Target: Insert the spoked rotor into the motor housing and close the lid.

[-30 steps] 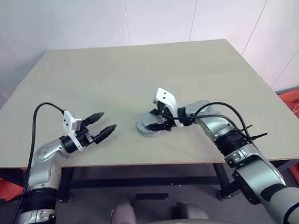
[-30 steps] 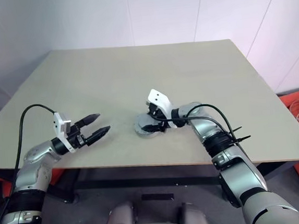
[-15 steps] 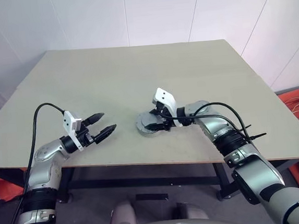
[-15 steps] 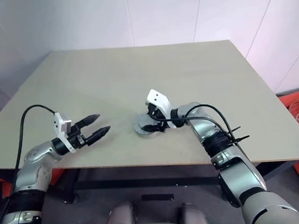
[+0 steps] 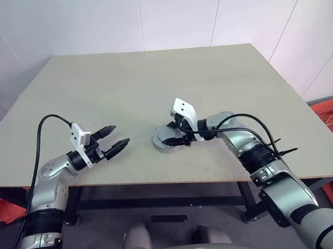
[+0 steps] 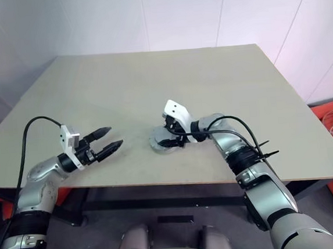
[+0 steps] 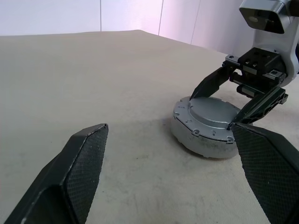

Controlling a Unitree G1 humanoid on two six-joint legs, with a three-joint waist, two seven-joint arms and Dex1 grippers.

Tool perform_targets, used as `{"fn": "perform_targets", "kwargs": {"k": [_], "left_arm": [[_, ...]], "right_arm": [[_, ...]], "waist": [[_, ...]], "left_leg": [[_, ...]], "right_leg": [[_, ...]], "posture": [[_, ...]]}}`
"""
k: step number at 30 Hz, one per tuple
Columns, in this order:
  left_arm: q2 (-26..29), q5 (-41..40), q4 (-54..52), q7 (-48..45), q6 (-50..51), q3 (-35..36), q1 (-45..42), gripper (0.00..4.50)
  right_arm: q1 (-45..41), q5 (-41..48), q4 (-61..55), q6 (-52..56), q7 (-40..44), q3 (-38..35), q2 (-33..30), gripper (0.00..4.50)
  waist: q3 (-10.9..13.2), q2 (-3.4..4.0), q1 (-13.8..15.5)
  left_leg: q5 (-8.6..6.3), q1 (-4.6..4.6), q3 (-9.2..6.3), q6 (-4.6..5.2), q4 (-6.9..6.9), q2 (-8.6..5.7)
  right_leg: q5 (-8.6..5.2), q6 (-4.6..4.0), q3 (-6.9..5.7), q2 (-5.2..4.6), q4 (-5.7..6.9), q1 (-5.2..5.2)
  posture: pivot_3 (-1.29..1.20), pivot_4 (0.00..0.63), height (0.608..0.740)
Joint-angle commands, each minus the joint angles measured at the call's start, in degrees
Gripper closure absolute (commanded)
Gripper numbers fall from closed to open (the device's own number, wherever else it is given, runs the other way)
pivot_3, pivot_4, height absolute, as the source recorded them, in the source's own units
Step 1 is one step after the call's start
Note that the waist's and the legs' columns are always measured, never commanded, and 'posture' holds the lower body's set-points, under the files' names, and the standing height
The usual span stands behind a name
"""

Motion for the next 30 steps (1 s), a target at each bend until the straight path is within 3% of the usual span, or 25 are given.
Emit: {"fn": "perform_targets", "kwargs": {"k": [1,6,13,17,28,30], "left_arm": [[0.5,-0.3,-2.5,-0.2,-0.1,0.3,-0.8,0.0],[0.6,0.1,-2.3,-0.1,0.1,0.1,-1.0,0.0],[-0.4,-2.3,-3.0,3.3,9.6,-0.1,-4.0,0.0],[-1.3,-2.3,-3.8,2.8,11.3,-1.3,-5.6,0.88],[-9.8,7.3,3.9,9.8,5.5,-8.3,-15.1,4.48],[-10.5,8.3,5.2,10.0,5.0,-9.0,-15.8,4.5]], "right_arm": [[0.6,-1.2,0.9,-0.1,0.7,1.2,-0.4,1.4],[0.6,-1.4,1.0,-0.1,0.7,1.2,-0.2,1.4],[0.6,-1.5,1.3,-0.3,0.6,1.2,-0.2,1.4],[0.6,-1.6,1.4,-0.3,0.5,1.2,-0.2,1.4],[1.0,-1.6,1.2,-0.3,0.1,1.2,0.1,1.4],[0.9,-1.7,1.1,-0.3,0.1,1.2,0.2,1.4]], "waist": [[0.0,0.0,0.0],[0.0,0.0,0.0],[0.0,0.0,0.0],[0.0,0.0,0.0],[0.0,-0.02,0.0],[0.0,-0.02,-0.1]], "left_leg": [[0.0,0.0,0.0,0.0,0.0,0.0],[0.0,0.0,0.0,0.0,0.0,0.0],[0.0,0.01,0.0,0.0,0.0,0.0],[0.0,0.0,0.0,0.0,0.0,-0.01],[0.0,0.01,-0.04,0.0,0.0,-0.01],[0.0,0.01,-0.04,0.01,-0.01,-0.02]], "right_leg": [[0.0,0.0,0.0,0.0,0.0,0.0],[0.0,0.0,0.0,0.0,0.0,0.0],[0.0,0.0,0.0,0.0,0.0,0.01],[0.0,0.0,0.0,0.0,0.0,0.01],[0.0,0.0,0.0,-0.01,-0.03,0.04],[0.0,0.0,0.0,-0.01,-0.06,0.05]], "posture": [[0.0,0.0,0.74],[0.0,0.0,0.74],[0.0,0.0,0.74],[0.0,0.0,0.74],[0.0,0.0,0.74],[0.0,0.0,0.74]]}}
